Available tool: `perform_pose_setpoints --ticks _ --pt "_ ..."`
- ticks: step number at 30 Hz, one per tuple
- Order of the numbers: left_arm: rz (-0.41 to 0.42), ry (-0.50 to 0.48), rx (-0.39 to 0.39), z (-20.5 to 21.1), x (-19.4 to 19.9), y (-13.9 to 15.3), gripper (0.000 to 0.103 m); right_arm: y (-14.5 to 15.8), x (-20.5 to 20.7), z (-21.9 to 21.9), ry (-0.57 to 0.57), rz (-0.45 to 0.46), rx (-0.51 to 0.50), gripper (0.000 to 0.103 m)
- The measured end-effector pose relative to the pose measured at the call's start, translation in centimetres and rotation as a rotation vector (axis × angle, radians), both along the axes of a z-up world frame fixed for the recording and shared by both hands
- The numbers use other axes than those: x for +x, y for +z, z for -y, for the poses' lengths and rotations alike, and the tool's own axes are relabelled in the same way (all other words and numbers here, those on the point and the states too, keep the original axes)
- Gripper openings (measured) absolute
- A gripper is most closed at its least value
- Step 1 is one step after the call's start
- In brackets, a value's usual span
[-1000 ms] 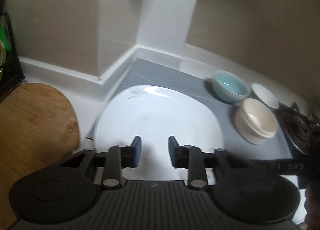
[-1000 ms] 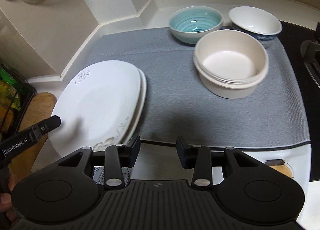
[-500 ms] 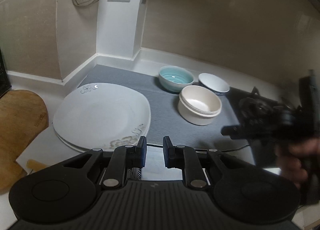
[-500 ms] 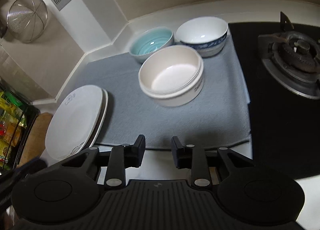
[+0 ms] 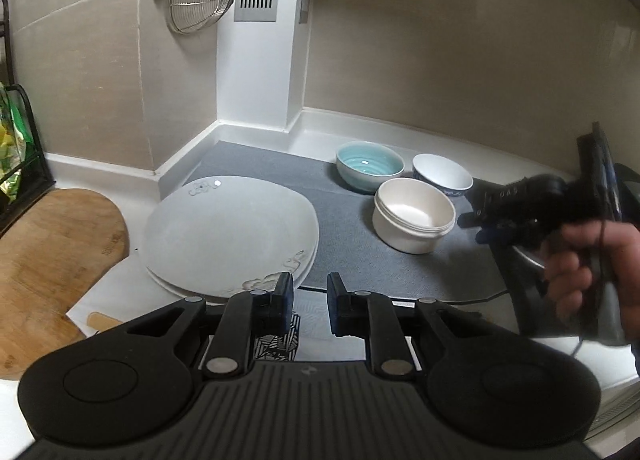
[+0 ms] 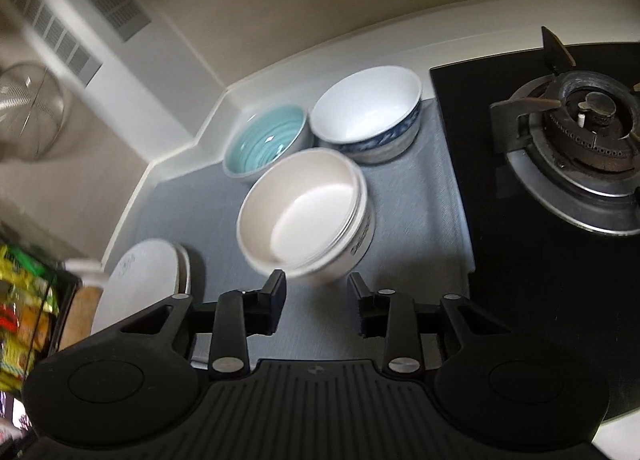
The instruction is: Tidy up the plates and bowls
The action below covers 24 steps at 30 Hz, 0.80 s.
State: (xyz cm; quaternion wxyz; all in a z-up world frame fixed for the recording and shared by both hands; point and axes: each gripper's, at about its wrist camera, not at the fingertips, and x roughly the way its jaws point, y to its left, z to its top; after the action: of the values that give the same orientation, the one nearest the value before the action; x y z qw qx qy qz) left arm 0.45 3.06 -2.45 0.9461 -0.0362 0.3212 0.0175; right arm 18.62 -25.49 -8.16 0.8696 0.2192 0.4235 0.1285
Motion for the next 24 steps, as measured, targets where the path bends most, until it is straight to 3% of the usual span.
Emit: perform_pose_setpoints --ticks 16,18,20,24 --pt "-0.022 0.092 0.066 -0.1 -2.4 0.9 0.021 -2.7 6.1 0.6 -0.041 -0.073 0.057 0.039" --pt "-0.025 0.099 0.064 0.1 -2.4 1.0 0.021 -2.9 6.3 0.6 -0.036 -0.084 0.056 0.034" --pt "-0.028 0.102 0.06 0.4 -2.4 0.9 0.021 -3.1 6.1 0.6 -0.025 -0.083 0.048 0.021" --pt "-0.035 0.087 0.062 1.2 -2.0 0.8 0.021 -3.0 5.7 0.9 -0.01 -0.073 0.049 0.02"
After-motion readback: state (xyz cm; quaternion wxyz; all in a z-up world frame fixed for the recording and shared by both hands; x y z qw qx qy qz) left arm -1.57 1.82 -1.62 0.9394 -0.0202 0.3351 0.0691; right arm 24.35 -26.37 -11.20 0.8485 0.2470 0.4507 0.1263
